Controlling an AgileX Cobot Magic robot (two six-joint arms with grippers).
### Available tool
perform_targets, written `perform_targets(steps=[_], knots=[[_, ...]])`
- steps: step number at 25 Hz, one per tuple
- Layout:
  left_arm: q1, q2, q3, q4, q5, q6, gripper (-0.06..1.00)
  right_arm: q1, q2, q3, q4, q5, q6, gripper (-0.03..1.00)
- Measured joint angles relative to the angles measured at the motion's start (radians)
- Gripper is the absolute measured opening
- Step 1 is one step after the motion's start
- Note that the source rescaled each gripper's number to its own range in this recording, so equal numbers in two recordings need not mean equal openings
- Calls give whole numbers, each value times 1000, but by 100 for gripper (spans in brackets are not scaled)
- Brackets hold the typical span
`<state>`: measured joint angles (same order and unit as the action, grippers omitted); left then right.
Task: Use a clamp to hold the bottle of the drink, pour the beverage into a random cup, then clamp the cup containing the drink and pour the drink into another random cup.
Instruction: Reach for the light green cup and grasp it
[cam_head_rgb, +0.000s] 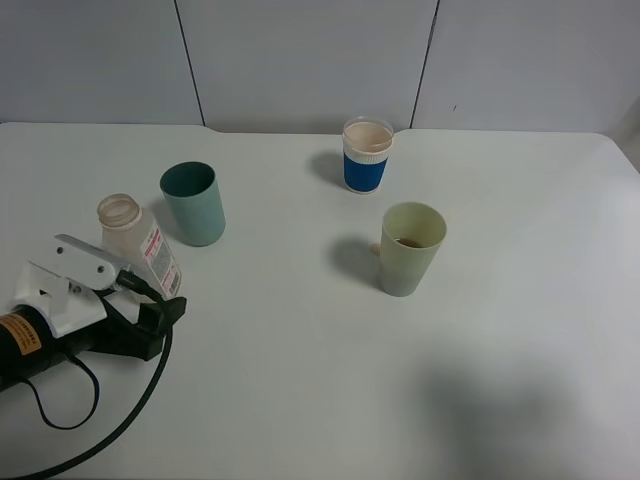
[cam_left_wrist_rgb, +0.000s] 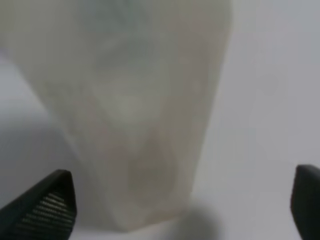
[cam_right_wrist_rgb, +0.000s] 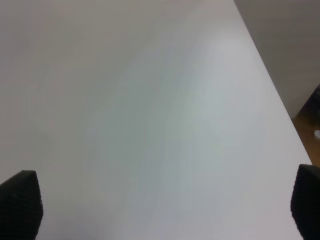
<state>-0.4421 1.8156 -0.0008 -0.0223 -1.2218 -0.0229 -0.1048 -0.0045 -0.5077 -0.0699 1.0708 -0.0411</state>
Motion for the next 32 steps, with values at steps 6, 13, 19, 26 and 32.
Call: perform_targets(steps=[6,13,19,26,32], knots=[[0,-132,0,3,1,-31,78,0,0,0,0,0,0,100],[0,-285,0,8,1,-76,78,0,0,0,0,0,0,100],[0,-351,1,10,1,-79,78,0,0,0,0,0,0,100],[0,-406,1,10,1,-78,78,0,0,0,0,0,0,100],[0,-456,1,-7,1,-60,78,0,0,0,0,0,0,100]])
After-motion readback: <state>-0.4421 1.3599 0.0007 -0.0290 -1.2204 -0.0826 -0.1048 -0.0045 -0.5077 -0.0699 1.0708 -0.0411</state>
